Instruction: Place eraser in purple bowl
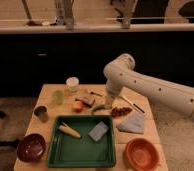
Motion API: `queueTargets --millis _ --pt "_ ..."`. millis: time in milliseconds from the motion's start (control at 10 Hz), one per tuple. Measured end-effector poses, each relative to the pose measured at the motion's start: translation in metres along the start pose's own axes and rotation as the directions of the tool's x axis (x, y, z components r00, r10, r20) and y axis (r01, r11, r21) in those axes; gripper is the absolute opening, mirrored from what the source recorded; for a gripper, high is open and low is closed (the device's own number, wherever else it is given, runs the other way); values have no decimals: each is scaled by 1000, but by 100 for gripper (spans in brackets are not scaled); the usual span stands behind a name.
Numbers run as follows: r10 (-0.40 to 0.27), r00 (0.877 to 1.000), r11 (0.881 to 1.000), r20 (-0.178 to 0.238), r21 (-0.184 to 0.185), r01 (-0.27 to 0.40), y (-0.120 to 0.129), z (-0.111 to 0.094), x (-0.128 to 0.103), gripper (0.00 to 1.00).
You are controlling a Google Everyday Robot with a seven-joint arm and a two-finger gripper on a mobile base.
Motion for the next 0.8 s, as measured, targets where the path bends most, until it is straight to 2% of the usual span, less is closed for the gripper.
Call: queueTargets --millis 300,600,800 --pt "0 1000 1000 1 -1 0 1 1 0 80" --pt "30 999 1000 43 -2 -30 4 11 -1 80" --pt "45 996 999 77 -8 -45 11 20 -18 80"
